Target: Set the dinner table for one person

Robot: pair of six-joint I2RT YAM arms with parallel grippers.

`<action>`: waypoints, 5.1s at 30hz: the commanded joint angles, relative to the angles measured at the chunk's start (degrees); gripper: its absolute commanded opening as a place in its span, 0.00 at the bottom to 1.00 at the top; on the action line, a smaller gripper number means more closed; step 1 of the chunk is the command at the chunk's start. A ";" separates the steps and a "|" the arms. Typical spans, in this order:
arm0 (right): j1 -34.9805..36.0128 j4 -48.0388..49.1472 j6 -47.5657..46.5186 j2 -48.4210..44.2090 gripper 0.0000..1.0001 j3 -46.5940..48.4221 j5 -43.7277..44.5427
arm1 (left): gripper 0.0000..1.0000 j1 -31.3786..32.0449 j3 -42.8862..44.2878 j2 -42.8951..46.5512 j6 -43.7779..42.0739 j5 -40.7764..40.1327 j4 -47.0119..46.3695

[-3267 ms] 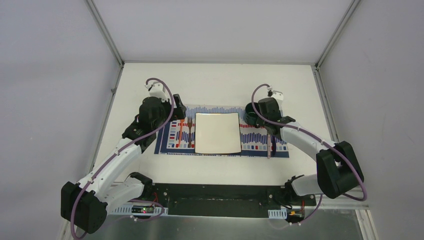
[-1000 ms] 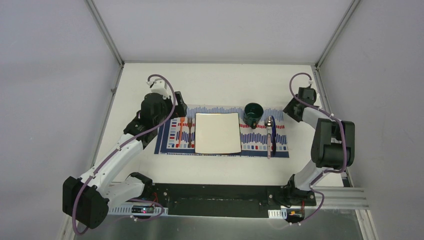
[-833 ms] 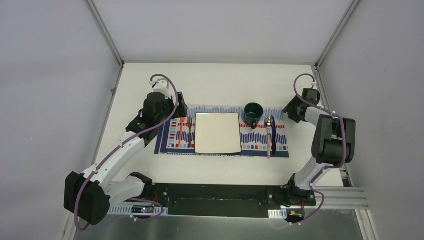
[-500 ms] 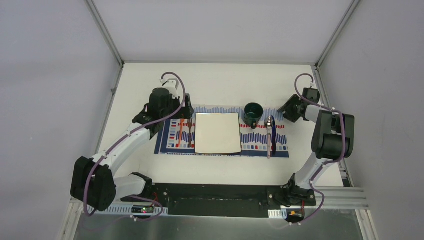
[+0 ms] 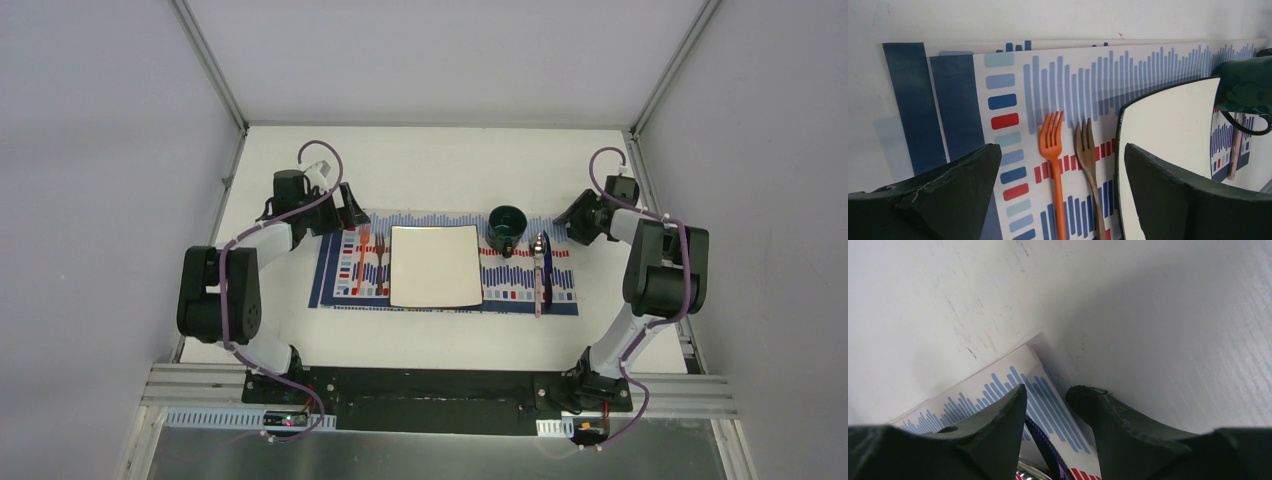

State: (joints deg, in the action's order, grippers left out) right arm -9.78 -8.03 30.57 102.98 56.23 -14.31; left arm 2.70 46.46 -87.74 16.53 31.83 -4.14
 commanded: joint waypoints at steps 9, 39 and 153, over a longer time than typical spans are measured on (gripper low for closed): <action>1.07 -0.40 0.23 3.94 0.25 4.42 -1.48 | 0.99 -2.35 1.56 -8.42 5.08 4.58 -5.39; 1.18 -5.60 -0.13 6.78 0.00 10.32 10.24 | 0.99 -2.35 7.55 -12.31 4.60 2.53 -0.09; 24.68 -21.02 -4.11 -27.04 0.10 -5.93 37.16 | 0.99 10.75 4.17 3.58 7.36 -2.12 4.71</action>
State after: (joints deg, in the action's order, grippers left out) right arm 14.81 -31.14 24.93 74.65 50.39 21.89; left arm 13.02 50.54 -88.99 23.99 31.97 -1.08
